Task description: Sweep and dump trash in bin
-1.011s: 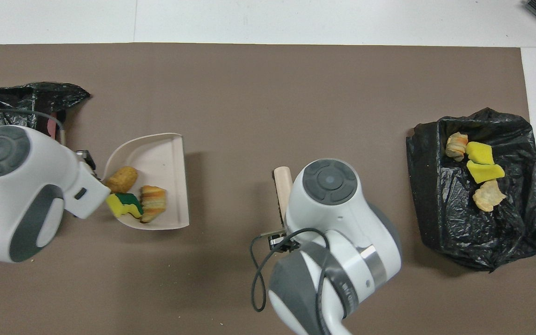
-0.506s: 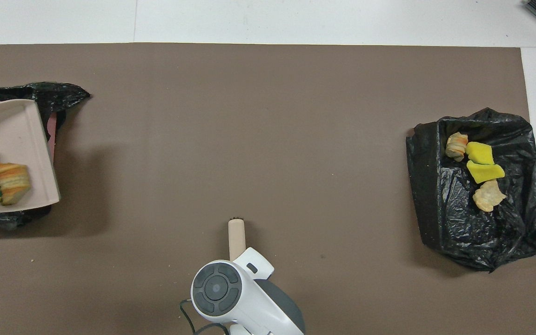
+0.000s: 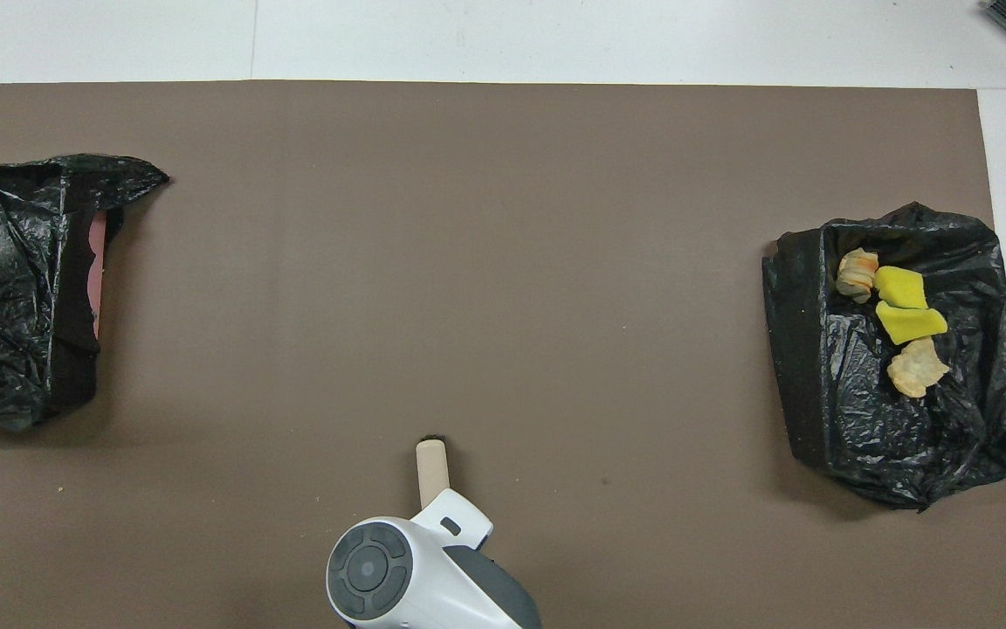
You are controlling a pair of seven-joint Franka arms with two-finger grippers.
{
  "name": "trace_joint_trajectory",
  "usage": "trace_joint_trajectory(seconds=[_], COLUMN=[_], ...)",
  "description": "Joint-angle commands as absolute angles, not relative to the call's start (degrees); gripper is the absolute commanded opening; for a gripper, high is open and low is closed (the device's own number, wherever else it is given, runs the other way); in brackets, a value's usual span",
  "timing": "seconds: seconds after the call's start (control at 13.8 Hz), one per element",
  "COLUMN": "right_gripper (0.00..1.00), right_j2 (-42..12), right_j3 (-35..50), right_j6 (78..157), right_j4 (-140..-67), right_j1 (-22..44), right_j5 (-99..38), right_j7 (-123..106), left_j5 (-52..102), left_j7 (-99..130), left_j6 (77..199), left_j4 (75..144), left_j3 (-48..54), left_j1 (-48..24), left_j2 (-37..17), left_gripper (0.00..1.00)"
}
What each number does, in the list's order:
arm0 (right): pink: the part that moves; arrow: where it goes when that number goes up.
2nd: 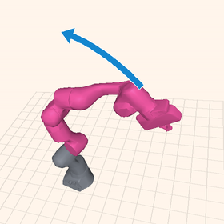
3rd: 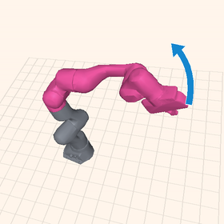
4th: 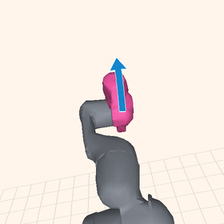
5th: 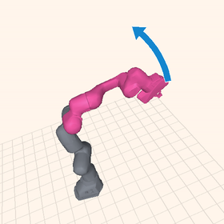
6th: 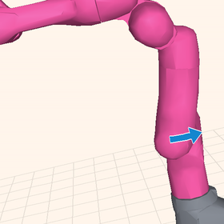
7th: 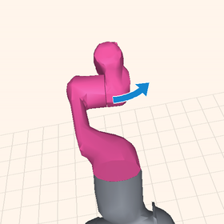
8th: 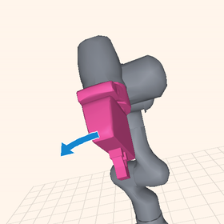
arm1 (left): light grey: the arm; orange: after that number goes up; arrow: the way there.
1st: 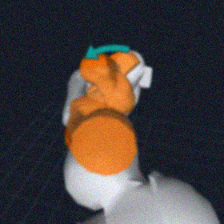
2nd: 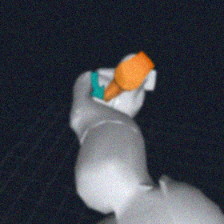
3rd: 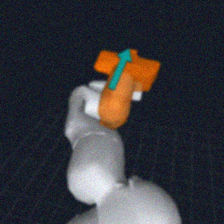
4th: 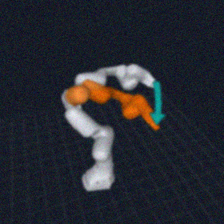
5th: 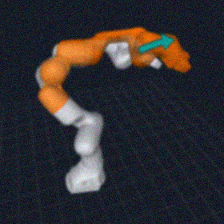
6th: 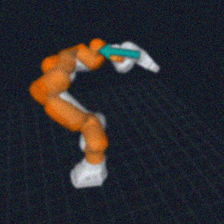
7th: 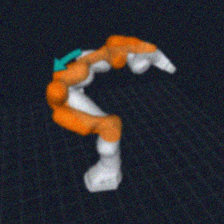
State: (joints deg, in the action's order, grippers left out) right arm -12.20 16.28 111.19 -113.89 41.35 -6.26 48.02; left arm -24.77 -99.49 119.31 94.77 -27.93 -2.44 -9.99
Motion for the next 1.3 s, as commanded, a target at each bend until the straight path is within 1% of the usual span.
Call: trace_joint_trajectory(seconds=[0.0,0.22,0.43,0.58,0.72,0.87,1.01,1.23], right_gripper=[1.0,1.0,1.0,1.0,1.0,1.0,1.0,1.0], right_j2=[-11.5,-10.7,-6.1,-3.9,-3.5,-2.5,-1.4,-1.1], right_j3=[16.3,16.7,16.3,16.3,16.2,15.8,15.9,14.8], right_j6=[105.9,104.2,102.2,96.4,91.4,90.4,90.4,89.3], right_j4=[-108.8,-105.7,-104.9,-102.2,-98.3,-96.1,-95.5,-92.9], right_j1=[40.3,36.4,31.3,25.7,21.2,15.5,10.1,5.2], right_j5=[-2.6,-1.1,-2.0,-1.9,-1.1,-1.1,-1.2,0.3], right_j7=[49.2,46.2,38.9,31.9,25.1,18.6,12.3,11.0], left_j5=[-32.1,-37.8,-41.8,-46.6,-48.9,-50.7,-50.6,-49.9], left_j7=[-99.8,-96.0,-95.1,-93.6,-93.5,-93.7,-93.9,-94.2], left_j6=[121.9,122.5,119.7,116.5,114.4,113.3,113.4,112.9], left_j4=[94.6,97.3,96.9,96.6,96.5,95.6,95.6,96.2], left_j3=[-28.0,-28.0,-27.9,-27.4,-27.2,-27.2,-26.9,-26.4], left_j1=[-2.8,-3.9,-4.6,-5.3,-5.9,-5.8,-5.8,-5.7], left_j2=[-12.0,-12.0,-12.0,-11.7,-10.7,-9.8,-8.0,-5.4], left_gripper=[0.0,0.0,0.0,0.0,0.0,0.0,0.0,0.0])
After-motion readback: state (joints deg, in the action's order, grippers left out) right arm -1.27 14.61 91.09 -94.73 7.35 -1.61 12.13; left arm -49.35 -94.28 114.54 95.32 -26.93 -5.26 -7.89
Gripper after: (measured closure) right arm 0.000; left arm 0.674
